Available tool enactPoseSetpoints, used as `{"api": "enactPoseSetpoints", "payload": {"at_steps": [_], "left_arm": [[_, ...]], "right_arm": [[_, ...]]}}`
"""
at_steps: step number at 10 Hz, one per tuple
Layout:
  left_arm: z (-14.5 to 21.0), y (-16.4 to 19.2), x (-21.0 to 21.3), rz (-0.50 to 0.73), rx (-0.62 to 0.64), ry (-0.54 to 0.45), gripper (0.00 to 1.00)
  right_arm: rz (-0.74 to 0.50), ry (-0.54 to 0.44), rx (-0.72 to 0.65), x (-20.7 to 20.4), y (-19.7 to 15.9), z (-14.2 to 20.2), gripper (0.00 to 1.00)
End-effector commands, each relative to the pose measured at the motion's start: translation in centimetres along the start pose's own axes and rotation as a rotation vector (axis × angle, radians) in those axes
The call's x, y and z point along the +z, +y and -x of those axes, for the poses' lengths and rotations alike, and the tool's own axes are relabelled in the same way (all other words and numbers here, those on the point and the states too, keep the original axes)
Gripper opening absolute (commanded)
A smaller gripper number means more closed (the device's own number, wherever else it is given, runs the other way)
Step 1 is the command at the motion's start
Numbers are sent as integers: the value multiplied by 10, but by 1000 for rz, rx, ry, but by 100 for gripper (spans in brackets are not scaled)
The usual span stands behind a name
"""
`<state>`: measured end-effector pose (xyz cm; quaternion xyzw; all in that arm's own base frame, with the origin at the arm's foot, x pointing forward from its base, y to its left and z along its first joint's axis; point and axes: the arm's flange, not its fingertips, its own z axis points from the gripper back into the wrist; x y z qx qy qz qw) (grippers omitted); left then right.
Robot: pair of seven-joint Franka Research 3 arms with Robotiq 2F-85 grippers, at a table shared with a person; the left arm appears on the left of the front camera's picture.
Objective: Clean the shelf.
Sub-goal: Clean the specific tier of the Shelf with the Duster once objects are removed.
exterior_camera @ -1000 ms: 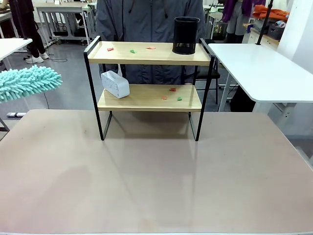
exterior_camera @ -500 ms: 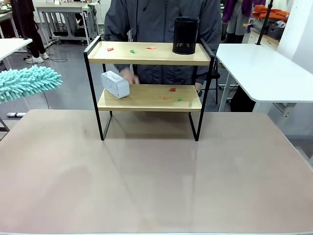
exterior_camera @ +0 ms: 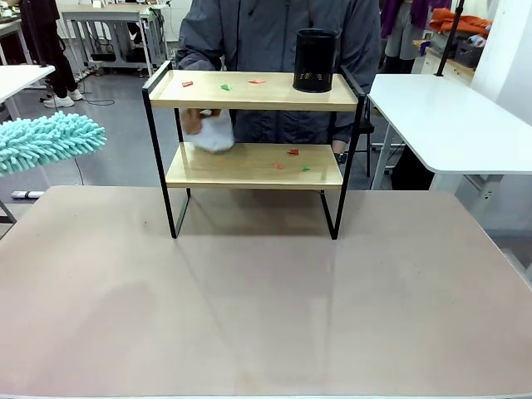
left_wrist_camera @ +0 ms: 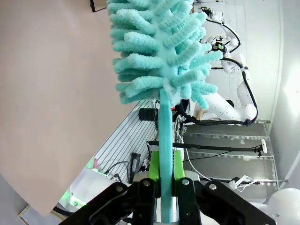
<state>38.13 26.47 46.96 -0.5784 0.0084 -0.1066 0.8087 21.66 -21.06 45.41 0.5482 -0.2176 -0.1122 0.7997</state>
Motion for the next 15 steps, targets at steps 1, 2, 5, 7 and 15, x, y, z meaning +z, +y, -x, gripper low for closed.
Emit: {"api": "enactPoseSetpoints", "payload": {"at_steps": [1,2,5,7,15], "left_arm": [[5,-5,2,0,-7,-1,0],[5,-5,2,0,-7,-1,0],[0,0,0,0,0,0,12],[19,-34,-4,-39,-124,166,12],[23,-144,-134,-123,-475,664,12]], "right_arm": [[-15,-6,27,1,1,-1,100],[-15,-6,27,1,1,-1,100],[-15,-6,27,1,1,-1,100],[-15,-6,27,1,1,-1,100],[-15,-6,27,1,1,-1,100]]}}
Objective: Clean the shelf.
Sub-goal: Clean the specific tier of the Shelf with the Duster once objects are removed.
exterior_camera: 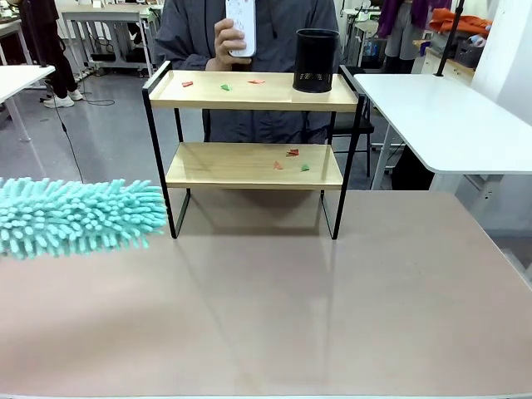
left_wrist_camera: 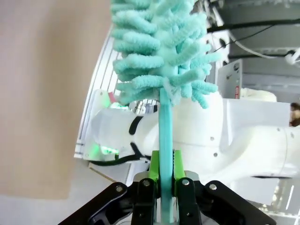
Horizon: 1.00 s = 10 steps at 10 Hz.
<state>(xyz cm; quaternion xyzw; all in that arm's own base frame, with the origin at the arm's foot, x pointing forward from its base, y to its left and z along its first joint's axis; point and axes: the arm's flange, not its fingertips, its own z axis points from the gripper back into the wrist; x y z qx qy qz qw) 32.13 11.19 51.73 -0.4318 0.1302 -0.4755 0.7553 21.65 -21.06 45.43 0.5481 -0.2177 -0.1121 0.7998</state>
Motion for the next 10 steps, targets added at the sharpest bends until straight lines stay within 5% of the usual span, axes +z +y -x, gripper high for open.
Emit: {"api": "enactPoseSetpoints", "payload": {"at_steps": [1,4,7,10], "left_arm": [[-43,-40,-1,-70,49,-127,12],[-94,-53,-47,-199,114,-220,12],[-131,-52,-73,-246,81,-99,12],[-113,-58,-53,-221,73,-133,12]], "right_arm": [[-15,-6,27,1,1,-1,100],[-15,-6,27,1,1,-1,100],[-15,-6,27,1,1,-1,100],[-15,-6,27,1,1,-1,100]]}}
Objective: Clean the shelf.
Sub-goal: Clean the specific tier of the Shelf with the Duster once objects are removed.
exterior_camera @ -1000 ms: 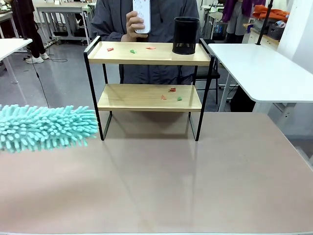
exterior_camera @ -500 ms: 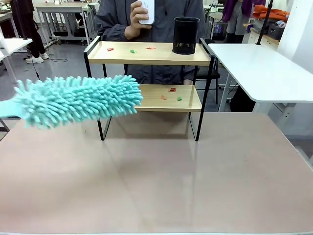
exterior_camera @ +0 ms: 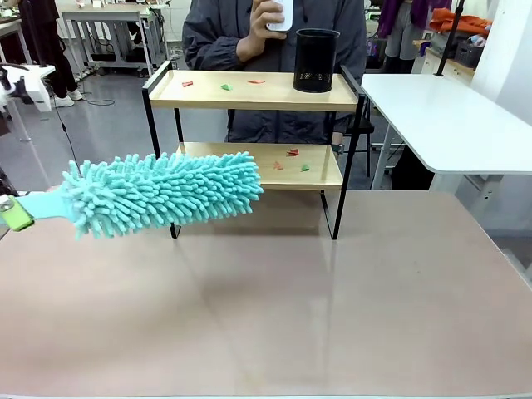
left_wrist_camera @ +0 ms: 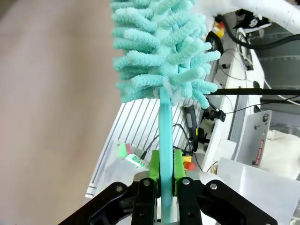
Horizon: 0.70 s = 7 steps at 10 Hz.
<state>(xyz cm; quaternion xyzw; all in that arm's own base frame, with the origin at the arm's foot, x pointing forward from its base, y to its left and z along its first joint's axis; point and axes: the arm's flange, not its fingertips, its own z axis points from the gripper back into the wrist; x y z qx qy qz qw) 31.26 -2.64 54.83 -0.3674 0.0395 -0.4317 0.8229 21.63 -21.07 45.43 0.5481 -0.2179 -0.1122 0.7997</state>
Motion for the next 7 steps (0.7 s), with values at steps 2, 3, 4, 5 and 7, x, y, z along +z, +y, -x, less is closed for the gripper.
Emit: {"api": "enactPoseSetpoints", "payload": {"at_steps": [2,3,4,5,7], "left_arm": [[0,0,0,0,0,0,12],[-16,-1,-15,-25,19,-6,12],[-28,0,-20,-78,85,-13,12],[-35,-1,-21,-66,86,-34,12],[-54,0,-30,-92,157,-121,12]], "right_arm": [[-15,-6,27,0,1,-1,100],[-15,-6,27,0,1,-1,100],[-15,-6,27,0,1,-1,100],[-15,-6,27,0,1,-1,100],[-15,-6,27,0,1,-1,100]]}}
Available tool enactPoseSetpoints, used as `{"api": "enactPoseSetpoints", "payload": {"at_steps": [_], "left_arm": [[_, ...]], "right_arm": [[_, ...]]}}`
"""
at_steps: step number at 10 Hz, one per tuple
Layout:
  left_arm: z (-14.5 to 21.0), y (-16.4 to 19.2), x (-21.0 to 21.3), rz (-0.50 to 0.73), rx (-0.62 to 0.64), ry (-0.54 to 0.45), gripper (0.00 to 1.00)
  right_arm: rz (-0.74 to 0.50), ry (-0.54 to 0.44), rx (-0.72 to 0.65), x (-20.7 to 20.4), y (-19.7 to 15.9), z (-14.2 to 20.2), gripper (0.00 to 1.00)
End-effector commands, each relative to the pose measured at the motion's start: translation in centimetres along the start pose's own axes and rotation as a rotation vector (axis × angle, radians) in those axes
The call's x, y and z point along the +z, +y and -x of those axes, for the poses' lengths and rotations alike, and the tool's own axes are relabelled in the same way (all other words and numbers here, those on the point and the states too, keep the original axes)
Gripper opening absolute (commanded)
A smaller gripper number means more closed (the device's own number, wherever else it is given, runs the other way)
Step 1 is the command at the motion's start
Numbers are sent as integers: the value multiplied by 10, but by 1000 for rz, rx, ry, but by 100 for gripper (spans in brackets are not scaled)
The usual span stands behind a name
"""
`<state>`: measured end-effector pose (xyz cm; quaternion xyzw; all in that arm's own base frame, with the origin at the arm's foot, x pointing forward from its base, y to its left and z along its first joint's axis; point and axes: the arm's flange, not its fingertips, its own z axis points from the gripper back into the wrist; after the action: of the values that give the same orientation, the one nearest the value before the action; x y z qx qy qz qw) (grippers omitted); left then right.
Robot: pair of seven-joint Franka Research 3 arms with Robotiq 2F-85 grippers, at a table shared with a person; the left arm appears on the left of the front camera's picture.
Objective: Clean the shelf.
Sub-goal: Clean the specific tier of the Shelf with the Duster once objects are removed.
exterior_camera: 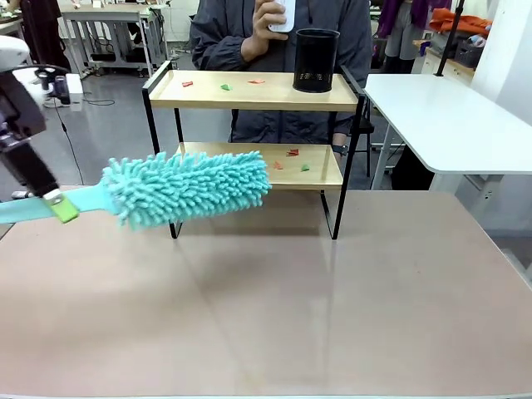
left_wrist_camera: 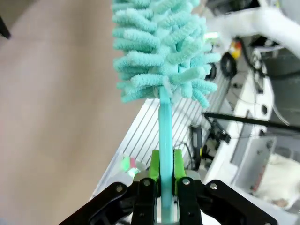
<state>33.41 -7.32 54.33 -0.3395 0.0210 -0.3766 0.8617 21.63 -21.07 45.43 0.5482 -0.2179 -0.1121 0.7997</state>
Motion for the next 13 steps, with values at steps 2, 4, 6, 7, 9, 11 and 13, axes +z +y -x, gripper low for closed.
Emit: {"api": "enactPoseSetpoints", "payload": {"at_steps": [2,4,6,7,9,11,13], "left_arm": [[-31,-5,-23,-32,90,-82,12],[-62,-8,-37,-111,162,-123,12],[-77,-15,-38,-173,175,-234,12],[-79,-13,-35,-191,209,-294,12],[-84,-5,-39,-209,273,-303,12],[-96,3,-43,-225,311,-302,12],[-118,15,-48,-252,360,-285,12]], "right_arm": [[-15,-6,27,0,1,-1,100],[-15,-6,27,0,1,-1,100],[-15,-6,27,0,1,-1,100],[-15,-6,27,0,1,-1,100],[-15,-6,27,0,1,-1,100],[-15,-6,27,0,1,-1,100],[-15,-6,27,0,1,-1,100]]}}
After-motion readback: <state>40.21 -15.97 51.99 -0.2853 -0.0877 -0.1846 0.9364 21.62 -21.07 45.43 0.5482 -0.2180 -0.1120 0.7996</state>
